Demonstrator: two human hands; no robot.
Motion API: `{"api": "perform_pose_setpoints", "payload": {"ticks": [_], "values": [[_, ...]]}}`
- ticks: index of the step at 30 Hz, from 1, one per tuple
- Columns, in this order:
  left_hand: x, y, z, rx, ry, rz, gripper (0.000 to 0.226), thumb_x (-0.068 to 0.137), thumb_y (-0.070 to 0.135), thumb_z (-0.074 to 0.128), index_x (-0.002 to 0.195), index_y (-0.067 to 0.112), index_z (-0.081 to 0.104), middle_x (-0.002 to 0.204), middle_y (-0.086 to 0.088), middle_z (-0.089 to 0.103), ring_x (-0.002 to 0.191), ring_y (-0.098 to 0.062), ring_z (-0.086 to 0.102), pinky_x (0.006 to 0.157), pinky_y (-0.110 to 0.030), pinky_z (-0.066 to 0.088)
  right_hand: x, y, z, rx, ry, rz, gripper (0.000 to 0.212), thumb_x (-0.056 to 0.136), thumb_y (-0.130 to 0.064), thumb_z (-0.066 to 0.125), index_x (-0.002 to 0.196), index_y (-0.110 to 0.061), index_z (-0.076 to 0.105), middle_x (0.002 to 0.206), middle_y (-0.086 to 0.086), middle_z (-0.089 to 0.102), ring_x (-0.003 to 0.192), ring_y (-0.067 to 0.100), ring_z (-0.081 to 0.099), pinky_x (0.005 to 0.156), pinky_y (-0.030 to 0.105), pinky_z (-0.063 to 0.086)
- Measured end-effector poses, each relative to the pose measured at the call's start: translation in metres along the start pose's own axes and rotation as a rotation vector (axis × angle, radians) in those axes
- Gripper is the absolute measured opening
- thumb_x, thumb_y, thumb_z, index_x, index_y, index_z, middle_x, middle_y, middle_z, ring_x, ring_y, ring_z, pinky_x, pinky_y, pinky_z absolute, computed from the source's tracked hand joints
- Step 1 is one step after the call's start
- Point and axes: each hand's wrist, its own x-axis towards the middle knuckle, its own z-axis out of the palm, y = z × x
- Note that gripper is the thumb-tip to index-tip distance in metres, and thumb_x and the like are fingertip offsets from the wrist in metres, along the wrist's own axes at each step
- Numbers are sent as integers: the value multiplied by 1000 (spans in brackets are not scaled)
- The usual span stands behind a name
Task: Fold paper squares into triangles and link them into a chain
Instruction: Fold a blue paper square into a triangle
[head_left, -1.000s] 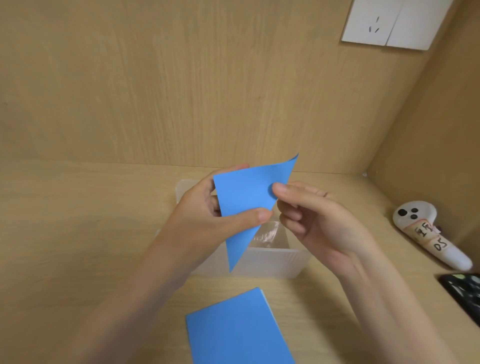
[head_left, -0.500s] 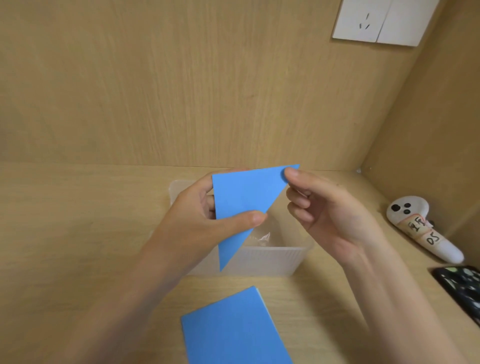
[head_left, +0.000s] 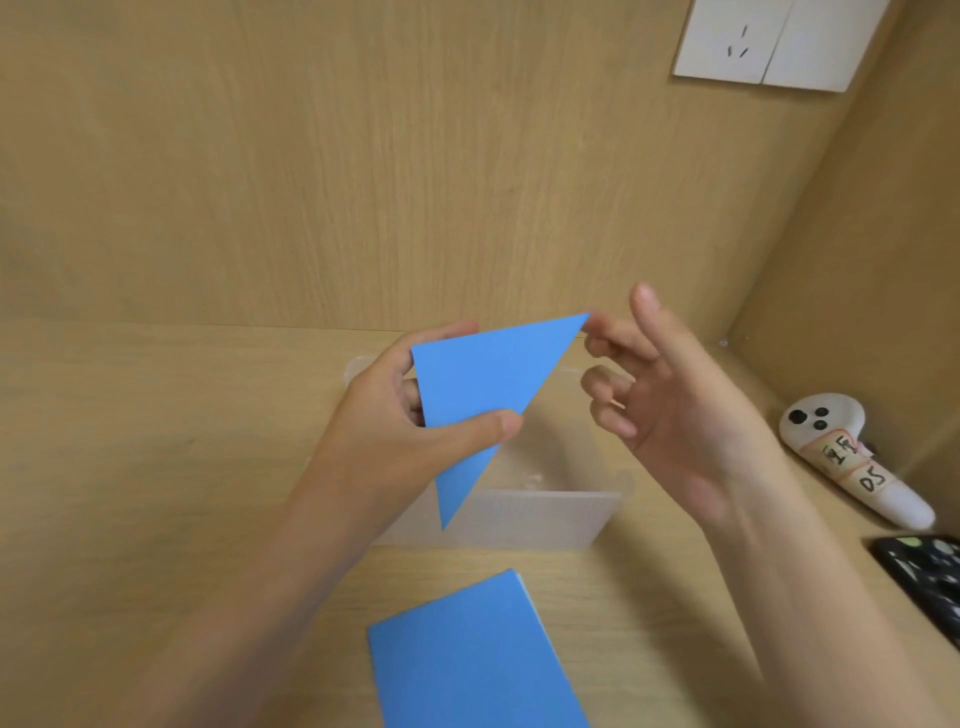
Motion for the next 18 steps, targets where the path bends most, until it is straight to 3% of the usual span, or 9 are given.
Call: {"api": "perform_pose_setpoints", "payload": {"ticks": [2,5,9,13,18], "values": [[1,0,-1,-7,19,-8,59,66,4,81,114,31,58,84,6,75,71,-6,68,66,-19,55,-4,0,4,-191,-63,-24,33,64,-53,73,75,-22,73,75,-7,56,58,11,44,47,19,26],[1,-1,-1,-10,25,-11,66,58,8,88,114,27,60,87,5,75,74,-6,69,64,-18,54,-8,4,12,-396,-80,-65,21,63,-39,78,68,-20,71,63,-5,56,56,9,43,48,20,29],[0,0,0,-29,16,-27,53,62,6,82,109,21,62,82,2,76,69,-8,70,58,-17,52,-9,6,14,-403,-35,-73,13,62,-29,76,64,-17,71,54,-5,55,49,5,42,45,17,28],[-1,3,0,-71,-1,-24,14,79,19,67,92,15,70,79,-2,76,69,-10,71,60,-19,55,-7,5,12,-415,-17,-70,10,71,-20,75,66,-14,69,53,-6,56,48,5,42,45,17,28],[0,2,-3,-107,-21,-57,21,87,25,56,89,11,72,84,-1,76,73,-11,71,60,-19,55,-6,7,12,-407,-14,-99,10,75,-15,74,69,-11,67,53,-8,56,46,4,42,45,17,29]]}}
